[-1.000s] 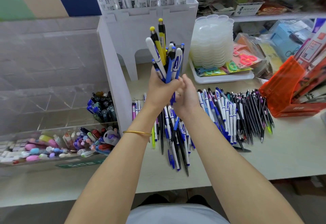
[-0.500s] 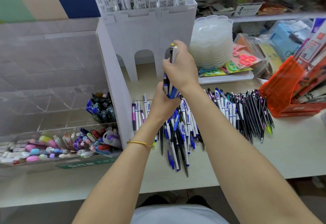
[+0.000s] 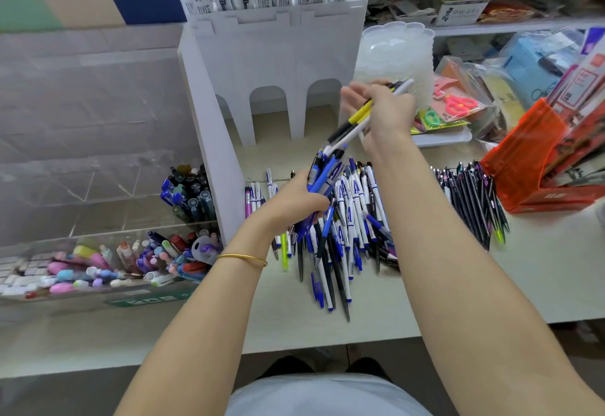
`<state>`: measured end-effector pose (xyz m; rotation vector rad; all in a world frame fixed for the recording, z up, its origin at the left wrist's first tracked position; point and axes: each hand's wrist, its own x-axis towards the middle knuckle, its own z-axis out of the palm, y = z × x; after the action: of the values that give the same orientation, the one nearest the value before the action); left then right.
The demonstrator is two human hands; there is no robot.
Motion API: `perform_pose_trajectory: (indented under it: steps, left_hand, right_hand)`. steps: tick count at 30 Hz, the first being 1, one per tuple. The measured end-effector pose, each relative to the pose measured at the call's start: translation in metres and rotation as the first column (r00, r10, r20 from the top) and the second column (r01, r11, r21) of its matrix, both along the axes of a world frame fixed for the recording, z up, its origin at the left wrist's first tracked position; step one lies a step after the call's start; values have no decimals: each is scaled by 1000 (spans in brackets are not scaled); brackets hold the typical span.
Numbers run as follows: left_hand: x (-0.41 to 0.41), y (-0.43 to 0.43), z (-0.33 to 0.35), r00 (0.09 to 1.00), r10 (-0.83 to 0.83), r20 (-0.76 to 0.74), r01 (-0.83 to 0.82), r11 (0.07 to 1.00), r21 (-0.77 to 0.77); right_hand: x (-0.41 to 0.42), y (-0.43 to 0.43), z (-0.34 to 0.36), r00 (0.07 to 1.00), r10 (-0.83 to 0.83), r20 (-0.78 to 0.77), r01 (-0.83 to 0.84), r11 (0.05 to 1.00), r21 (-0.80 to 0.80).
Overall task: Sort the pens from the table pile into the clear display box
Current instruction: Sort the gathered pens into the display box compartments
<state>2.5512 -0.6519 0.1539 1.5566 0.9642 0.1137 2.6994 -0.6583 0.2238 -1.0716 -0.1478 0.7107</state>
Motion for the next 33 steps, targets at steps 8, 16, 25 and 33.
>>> perform_pose_trajectory:
  steps: [8,16,25,33]
  left_hand:
    - [-6,3,-7,898,403,175,-278,830,-483]
    - [7,-9,8,900,354,254,-205,859,-469]
    - [7,-19,17,904,315,290,-144,862,-486]
    - [-7,-29,22,897,329,297,-157,862,-482]
  right_hand:
    - [2,-18,-35,997,-12,-74,-3,980,-200]
    - [-32,-21,-43,948,293,126,-187,831,-525]
    - [-42,-21,-44,835,502,226,-275,735,-620]
    - [-46,-40,-26,658,746,107,-538,564,-626]
